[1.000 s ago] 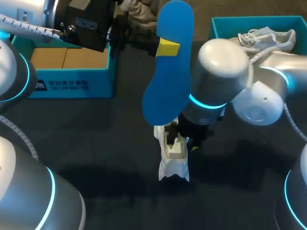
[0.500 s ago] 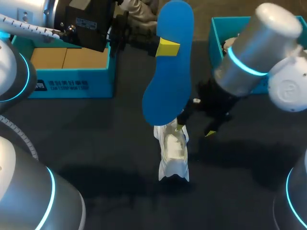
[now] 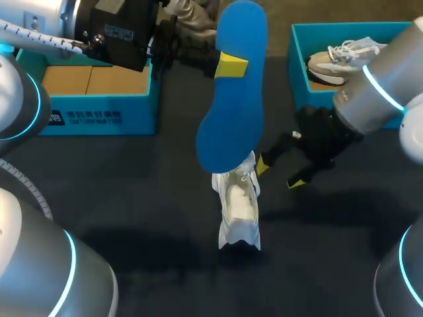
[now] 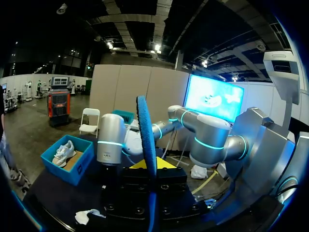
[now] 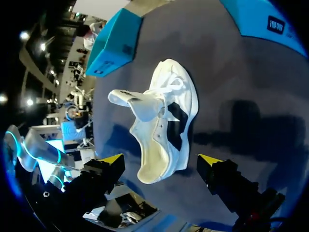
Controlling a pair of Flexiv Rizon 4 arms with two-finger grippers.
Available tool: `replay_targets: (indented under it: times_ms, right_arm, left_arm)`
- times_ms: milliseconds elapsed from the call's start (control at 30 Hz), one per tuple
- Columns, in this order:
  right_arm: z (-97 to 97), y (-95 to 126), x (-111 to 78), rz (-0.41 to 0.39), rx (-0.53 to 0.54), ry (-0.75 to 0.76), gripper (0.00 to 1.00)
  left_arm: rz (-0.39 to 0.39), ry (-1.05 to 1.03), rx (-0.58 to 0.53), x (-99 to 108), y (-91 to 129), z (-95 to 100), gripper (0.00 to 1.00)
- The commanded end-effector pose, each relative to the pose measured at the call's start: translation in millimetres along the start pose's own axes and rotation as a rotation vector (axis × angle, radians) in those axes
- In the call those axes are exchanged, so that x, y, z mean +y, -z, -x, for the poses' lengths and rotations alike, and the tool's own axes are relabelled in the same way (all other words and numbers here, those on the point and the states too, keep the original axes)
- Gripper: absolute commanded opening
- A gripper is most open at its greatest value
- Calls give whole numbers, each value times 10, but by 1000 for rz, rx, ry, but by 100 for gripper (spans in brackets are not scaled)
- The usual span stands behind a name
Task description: Take the shoe out of the shoebox, open the shoe tongue, remove and reinsert the insole, then place the shoe into the shoebox
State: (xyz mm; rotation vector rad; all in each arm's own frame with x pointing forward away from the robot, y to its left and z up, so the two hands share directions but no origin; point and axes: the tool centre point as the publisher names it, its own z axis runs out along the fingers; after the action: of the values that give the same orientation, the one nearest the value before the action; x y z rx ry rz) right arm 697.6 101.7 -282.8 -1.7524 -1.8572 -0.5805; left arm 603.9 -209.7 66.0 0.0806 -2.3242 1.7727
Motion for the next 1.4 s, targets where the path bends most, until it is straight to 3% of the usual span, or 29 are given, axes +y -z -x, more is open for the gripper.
replay_targets:
  times_ms: [33,267,633,867,1167,1333,1400]
  right_arm:
    - [66,118,-36,11,241,-22,100]
    - [-19,339,25,-4,397,-48,100]
    - [-115,464,124,78,461,-82,100]
    - [-206,494,153,65,535,-75,100]
    - [-455,627,172,100,556,-39,100]
    - [-513,669,187,92,591,-30,100]
    - [-532,682,187,53,645,-27,100]
  left_arm:
    - [1,0,0,4,-7,2,0]
    - [1,0,0,4,-7,2,0]
    - [1,0,0,4,-7,2,0]
    - [1,0,0,4,-7,2,0]
    - [1,0,0,4,-7,2,0]
    - [1,0,0,4,-7,2,0]
    - [1,0,0,4,-7,2,0]
